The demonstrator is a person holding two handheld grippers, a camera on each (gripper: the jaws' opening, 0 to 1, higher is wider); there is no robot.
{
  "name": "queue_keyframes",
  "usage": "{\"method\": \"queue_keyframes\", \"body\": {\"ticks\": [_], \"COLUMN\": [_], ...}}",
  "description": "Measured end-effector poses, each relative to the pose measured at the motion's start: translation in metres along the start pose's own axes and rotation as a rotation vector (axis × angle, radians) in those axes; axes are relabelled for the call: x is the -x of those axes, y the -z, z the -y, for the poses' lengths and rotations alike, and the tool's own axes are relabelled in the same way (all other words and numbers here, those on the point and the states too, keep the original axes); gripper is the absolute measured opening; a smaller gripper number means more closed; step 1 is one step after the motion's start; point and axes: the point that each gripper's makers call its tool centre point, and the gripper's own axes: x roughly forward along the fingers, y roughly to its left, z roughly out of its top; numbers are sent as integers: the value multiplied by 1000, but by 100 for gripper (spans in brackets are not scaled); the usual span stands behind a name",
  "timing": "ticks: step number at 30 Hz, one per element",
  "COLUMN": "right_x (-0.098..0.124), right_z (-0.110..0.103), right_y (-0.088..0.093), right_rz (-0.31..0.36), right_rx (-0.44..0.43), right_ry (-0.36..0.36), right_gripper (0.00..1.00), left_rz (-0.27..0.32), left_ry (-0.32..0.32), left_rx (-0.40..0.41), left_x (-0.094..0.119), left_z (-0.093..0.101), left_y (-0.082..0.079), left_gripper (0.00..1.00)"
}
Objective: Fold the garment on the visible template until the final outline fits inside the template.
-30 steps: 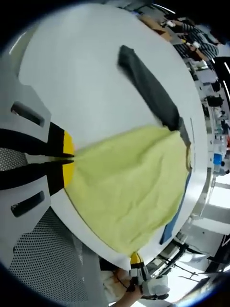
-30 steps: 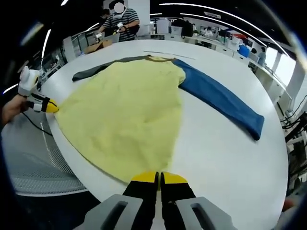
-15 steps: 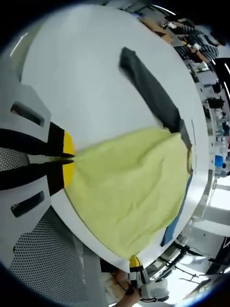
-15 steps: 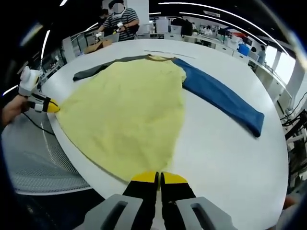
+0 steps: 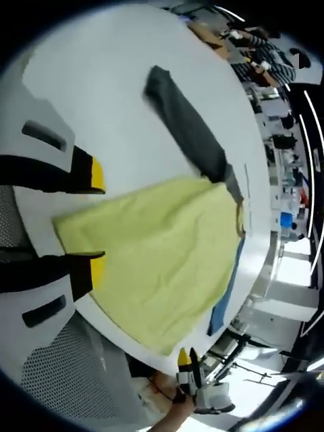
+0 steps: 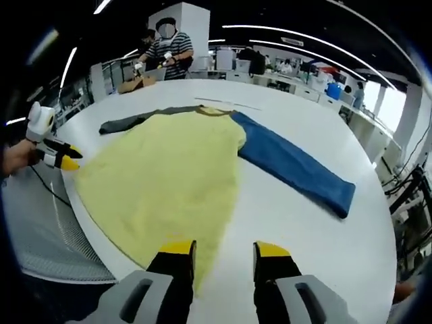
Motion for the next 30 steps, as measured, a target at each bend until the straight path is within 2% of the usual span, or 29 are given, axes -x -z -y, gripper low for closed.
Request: {"method": "queue_keyframes", "body": {"ticks": [3, 7, 11, 25, 30], "right_x": [0, 2, 1, -3, -9], "right_z": [14, 30, 54, 114, 132], "right_y": [-6, -18, -23, -41, -41], "right_rz": [37, 106, 131, 154, 140], "right_rx": [-27, -99, -156, -247, -277], "right_ry": [28, 38, 68, 131, 148], "right_gripper": [47, 50, 52, 59, 58], "left_rz": [14, 28, 39, 72, 87], "left_ry": [9, 16, 21, 29, 37], "left_rx": [-4, -12, -31, -26, -38], "left_x": [-1, -3, -3, -3, -1], "left_z": [1, 2, 4, 5, 6], "left_y": [-6, -11, -14, -20, -24], "left_gripper": [45, 58, 67, 94, 99]}}
